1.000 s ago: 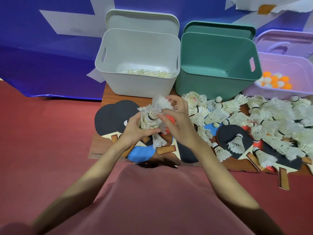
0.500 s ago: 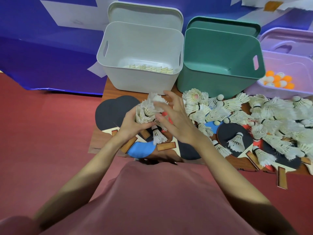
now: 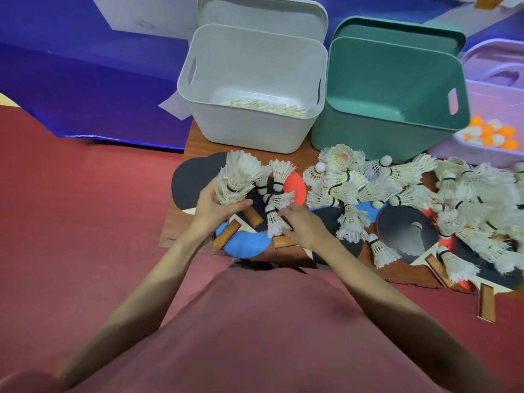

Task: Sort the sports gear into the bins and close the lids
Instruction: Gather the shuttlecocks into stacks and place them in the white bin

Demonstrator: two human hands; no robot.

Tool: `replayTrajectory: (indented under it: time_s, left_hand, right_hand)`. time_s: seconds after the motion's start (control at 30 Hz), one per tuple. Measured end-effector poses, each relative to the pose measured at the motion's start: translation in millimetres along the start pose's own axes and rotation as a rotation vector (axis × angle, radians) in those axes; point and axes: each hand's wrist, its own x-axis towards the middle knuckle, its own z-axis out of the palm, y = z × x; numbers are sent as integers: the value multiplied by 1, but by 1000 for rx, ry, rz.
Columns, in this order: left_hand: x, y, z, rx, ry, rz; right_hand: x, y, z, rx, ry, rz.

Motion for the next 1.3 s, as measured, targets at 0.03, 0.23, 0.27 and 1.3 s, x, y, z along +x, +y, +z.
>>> replayTrajectory:
  time_s: [0.03, 0.23, 0.27, 1.3]
  left_hand:
    - [-1, 1, 1, 1, -3, 8]
    - [-3, 4, 1, 30, -21, 75]
    - [-2, 3, 1, 29, -29, 73]
    - [22, 27, 40, 121, -300, 111]
  right_hand:
    - [1, 0, 2, -5, 48, -3]
    - [-1, 17, -6, 117, 298, 90]
    - [-3, 20, -9, 165, 335, 109]
    - [-15, -17, -113, 563, 569, -55]
